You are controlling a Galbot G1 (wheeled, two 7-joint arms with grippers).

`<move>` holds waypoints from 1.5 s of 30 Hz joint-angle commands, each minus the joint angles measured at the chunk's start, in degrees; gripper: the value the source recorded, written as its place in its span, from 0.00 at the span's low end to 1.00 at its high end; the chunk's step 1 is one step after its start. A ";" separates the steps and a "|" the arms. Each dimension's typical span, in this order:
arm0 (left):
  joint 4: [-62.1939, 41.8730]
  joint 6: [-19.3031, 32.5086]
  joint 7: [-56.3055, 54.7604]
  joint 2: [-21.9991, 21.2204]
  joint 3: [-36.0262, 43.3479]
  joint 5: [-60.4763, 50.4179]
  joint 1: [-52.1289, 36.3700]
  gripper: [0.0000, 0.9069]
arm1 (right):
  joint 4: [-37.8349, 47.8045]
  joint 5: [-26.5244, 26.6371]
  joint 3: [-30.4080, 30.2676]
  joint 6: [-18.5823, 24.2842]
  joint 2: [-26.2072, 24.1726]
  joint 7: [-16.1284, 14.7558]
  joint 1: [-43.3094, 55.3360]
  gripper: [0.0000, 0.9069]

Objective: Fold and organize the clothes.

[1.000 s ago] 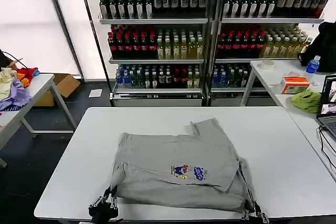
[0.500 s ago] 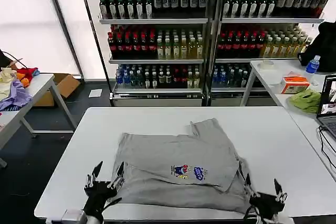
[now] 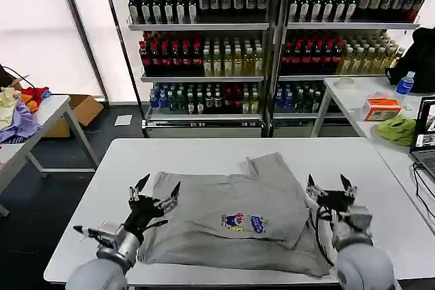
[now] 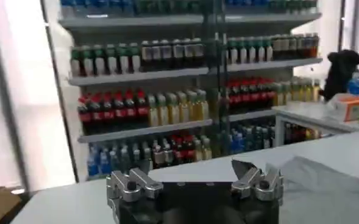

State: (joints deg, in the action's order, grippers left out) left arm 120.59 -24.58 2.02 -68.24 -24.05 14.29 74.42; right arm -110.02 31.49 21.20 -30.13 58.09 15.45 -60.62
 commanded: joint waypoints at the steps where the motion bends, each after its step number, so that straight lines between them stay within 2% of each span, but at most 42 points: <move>1: -22.22 -1.78 4.06 6.97 7.42 6.07 -20.22 1.00 | 20.85 7.54 -13.55 -3.05 -6.11 -9.30 22.26 1.00; 3: -24.13 -1.80 4.03 6.79 8.20 6.28 -21.69 1.00 | 23.44 6.49 -14.99 -3.02 -4.81 -9.84 24.27 1.00; 9: -29.37 -1.64 3.44 4.88 8.45 6.71 -23.73 1.00 | 30.38 2.61 -15.96 -2.79 1.61 -6.08 27.74 1.00; 10: -30.12 -1.68 3.22 4.33 8.46 6.67 -23.98 1.00 | 31.80 1.95 -15.86 -1.56 3.51 -5.25 28.31 1.00; 14: -31.09 -2.19 2.45 3.68 8.36 6.49 -24.42 1.00 | 33.80 -0.39 -15.57 -1.59 7.02 -4.97 29.36 1.00; 25: -34.27 -2.19 2.20 2.18 7.20 6.01 -24.75 1.00 | 39.13 -3.71 -16.69 -2.72 11.27 -6.59 31.36 1.00; 33: -36.39 -2.18 2.17 1.01 7.05 5.30 -24.50 1.00 | 41.98 -3.98 -15.98 -2.42 13.25 -7.12 31.22 1.00; 45: -37.33 -2.24 2.08 0.61 6.75 5.13 -23.75 1.00 | 42.08 -5.07 -16.00 -2.96 14.80 -7.00 29.32 1.00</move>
State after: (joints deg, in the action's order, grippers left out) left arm 84.68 -26.74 4.14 -67.34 -17.16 19.55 50.85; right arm -69.37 26.94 5.47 -33.00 71.87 8.54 -31.46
